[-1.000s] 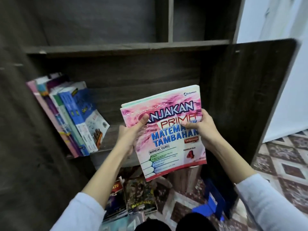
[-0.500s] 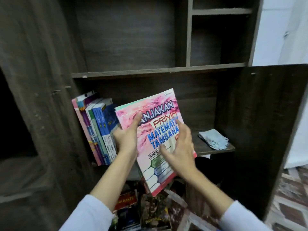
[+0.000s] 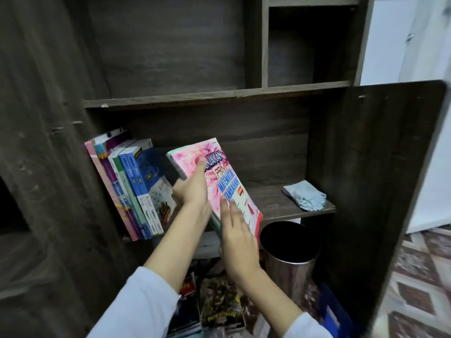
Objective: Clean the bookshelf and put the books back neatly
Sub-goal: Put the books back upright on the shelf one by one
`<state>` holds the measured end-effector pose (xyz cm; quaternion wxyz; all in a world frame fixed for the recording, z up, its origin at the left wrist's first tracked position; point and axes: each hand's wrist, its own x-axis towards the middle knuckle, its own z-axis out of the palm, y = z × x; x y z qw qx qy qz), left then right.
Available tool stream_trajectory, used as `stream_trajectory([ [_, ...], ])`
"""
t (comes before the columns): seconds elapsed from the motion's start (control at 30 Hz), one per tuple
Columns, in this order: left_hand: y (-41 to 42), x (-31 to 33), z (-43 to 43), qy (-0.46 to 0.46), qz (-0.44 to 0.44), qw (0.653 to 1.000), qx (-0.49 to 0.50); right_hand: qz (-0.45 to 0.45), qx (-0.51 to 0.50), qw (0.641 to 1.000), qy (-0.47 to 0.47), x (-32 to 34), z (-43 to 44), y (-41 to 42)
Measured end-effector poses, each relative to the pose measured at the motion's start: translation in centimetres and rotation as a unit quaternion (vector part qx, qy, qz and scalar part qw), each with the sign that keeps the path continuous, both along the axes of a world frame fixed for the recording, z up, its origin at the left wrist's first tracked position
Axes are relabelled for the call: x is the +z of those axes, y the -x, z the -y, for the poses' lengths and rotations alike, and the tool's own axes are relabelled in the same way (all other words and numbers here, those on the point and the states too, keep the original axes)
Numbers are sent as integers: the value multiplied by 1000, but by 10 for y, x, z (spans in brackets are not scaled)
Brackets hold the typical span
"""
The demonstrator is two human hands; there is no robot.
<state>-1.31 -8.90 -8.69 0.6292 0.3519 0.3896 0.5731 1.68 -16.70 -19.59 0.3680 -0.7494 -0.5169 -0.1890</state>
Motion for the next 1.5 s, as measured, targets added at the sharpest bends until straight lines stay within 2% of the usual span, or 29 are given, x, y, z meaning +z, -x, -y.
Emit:
stream_trajectory([
  [0.07,-3,4,-8,-26,-43,998,-45,-37,42,998,-9,13,-2,-7],
  [0.17,-11,15,-14,-104,-142,979,-104,-196,108,975,-13,33,-9,-23],
  [0.27,-18,12,-26,-166,-219,943,-186,-373,158,912,-64,47,-22,-51],
  [0.37,-19,-32,-56,-107,-306,934,-148,-516,203,830,-66,45,-30,-80],
  [0.47,-13,-93,-88,1,-345,932,-110,-574,234,783,-51,36,-36,-102],
  [0.6,-8,-125,-86,57,-335,920,-193,-626,258,735,-33,16,-50,-130],
  [0.77,-26,-155,-108,34,-381,913,-140,-706,238,667,-20,-6,-63,-169],
  [0.9,-36,-160,-108,-20,-502,858,-102,-736,192,649,15,-21,-70,-197],
  [1.13,-55,-159,-111,-44,-600,794,-84,-688,131,706,111,-28,-77,-219],
  [1.33,-67,-160,-117,-44,-606,791,-72,-554,57,803,212,-24,-89,-232],
  [1.5,-71,-162,-118,-55,-605,791,-75,-381,-54,877,288,-35,-91,-228],
])
